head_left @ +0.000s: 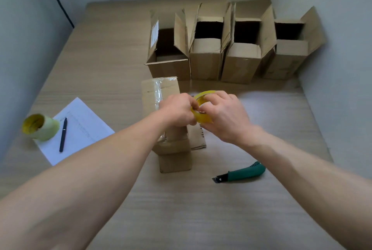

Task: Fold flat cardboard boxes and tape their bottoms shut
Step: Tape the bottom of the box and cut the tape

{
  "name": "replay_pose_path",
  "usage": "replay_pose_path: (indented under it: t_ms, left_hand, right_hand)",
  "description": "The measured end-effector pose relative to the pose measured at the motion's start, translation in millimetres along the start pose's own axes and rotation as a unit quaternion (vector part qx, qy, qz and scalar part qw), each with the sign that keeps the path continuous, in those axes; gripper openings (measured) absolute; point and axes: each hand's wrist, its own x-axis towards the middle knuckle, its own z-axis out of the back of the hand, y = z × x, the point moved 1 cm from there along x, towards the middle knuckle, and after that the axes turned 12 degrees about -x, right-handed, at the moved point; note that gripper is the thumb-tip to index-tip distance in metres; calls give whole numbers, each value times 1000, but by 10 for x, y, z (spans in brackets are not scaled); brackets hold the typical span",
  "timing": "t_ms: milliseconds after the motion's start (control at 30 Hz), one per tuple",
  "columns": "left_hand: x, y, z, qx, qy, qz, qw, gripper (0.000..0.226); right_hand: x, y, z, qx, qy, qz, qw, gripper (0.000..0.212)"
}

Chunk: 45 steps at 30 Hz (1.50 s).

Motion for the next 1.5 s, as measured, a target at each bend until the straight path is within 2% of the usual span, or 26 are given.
replay_pose_path:
  t_ms: [67,100,133,200,267,300,400,533,633,733,867,967,1033,1133,1167,1233,1300,1333,1367,1433,1500]
  left_hand:
    - [1,-3,-27,1,-16,2,1000,30]
    - [1,3,-37,-1,-23,3,1000,28]
    - [2,8,-40,-6,-26,4,1000,27]
    - [8,15,-34,-17,-23,6,1000,27]
    - [13,8,-36,-26,-18,6,999,29]
    - [17,3,-37,-27,-17,6,999,30]
    - [20,8,-32,-28,-14,6,999,31]
    - [34,10,-21,-31,-7,7,999,31]
    - [42,1,-25,-33,-4,4,999,31]
    - [35,-2,-26,-34,-2,-2,999,30]
    - [39,10,-20,-33,-2,-6,999,30]
    - [34,13,-22,-37,-4,-4,999,30]
    - [33,1,-22,-37,-5,-4,999,30]
    - [35,15,-26,-42,-2,-2,999,31]
    - [39,15,-32,-42,-2,-2,999,32]
    - [33,17,-35,-43,-6,-2,999,32]
    - [33,21,-30,-41,-7,-2,999,31]
    - [31,17,-28,-37,-5,-4,999,30]
    - [28,8,-25,-32,-3,-6,999,30]
    - [27,0,-26,-20,1,-11,1000,31]
    - [25,8,-30,-9,-5,-16,1000,30]
  right_hand:
    - [-375,12,-94,93,-104,-58,989,44]
    - [-633,5,-192,127,-123,-86,981,47]
    - [-923,-6,-313,136,-102,-104,980,51]
    - [-1477,-16,-578,87,37,-99,991,61]
    - [-1862,1,-769,48,159,-86,982,57]
    - [-1957,13,-823,46,169,-84,981,51]
    - [-2015,98,-850,90,129,-118,980,39]
    - [-1802,260,-655,233,30,-218,947,37]
    - [-1531,403,-491,313,-18,-195,929,40]
    - [-1344,483,-433,348,-44,-165,922,39]
    - [-1202,517,-548,313,-3,-143,939,43]
    - [-1286,497,-745,237,93,-154,955,39]
    - [-1461,409,-840,208,159,-201,944,38]
    - [-1618,275,-862,75,236,-216,945,43]
    - [-1601,241,-825,61,210,-223,950,46]
    - [-1367,202,-622,100,62,-241,964,51]
    - [-958,162,-385,135,-101,-204,964,54]
    - [-737,150,-282,132,-126,-171,968,58]
    - [-515,138,-199,113,-117,-141,977,62]
    - [-162,118,-127,70,-32,-102,992,67]
    - [43,79,-138,89,49,-66,993,70]
